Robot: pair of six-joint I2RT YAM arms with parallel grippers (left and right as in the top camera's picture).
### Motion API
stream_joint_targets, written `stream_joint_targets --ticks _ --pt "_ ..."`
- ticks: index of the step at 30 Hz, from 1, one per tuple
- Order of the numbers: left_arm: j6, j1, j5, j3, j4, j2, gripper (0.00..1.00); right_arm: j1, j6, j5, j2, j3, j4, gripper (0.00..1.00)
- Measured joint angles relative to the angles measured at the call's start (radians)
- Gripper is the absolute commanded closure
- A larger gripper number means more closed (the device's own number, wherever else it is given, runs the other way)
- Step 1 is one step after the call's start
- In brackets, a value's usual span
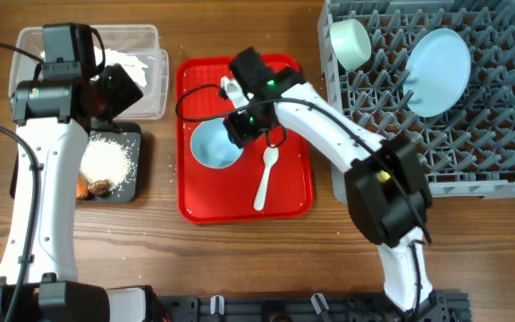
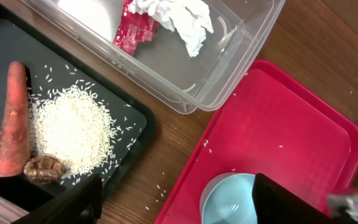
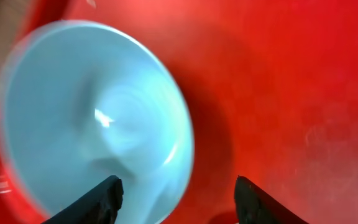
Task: Sort waste into correct bins and load items into the dishwasher rack
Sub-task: 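Grasp the light-blue bowl with the right gripper and lift it, then place the light-blue bowl upright into the dish rack with the right gripper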
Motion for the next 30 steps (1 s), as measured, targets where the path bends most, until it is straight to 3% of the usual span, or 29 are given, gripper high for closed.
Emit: stream_joint_targets --ticks 3,8,11,14,20,30 --pt "0.0 0.0 0.003 0.0 0.0 0.0 0.19 -0.001 -0.016 0.028 0.039 0.0 -0.001 0.53" --pt "0.0 0.0 0.003 0.0 0.0 0.0 0.12 -0.001 -0.026 0.055 0.057 0.0 -0.001 0.96" --pt "0.0 0.0 0.003 0.0 0.0 0.0 0.1 -0.002 -0.033 0.068 0.057 0.0 -0.003 0.96" --pt "-0.001 0.0 0.003 0.0 0.0 0.0 0.0 -0.002 -0.03 0.076 0.057 0.0 -0.004 0.96" --pt "0.0 0.0 0.003 0.0 0.0 0.0 0.0 -0.035 -0.007 0.193 0.023 0.045 -0.111 0.96" --pt "0.0 0.0 0.003 0.0 0.0 0.0 0.0 -0.193 0.104 0.639 -0.439 0.102 -0.231 0.96"
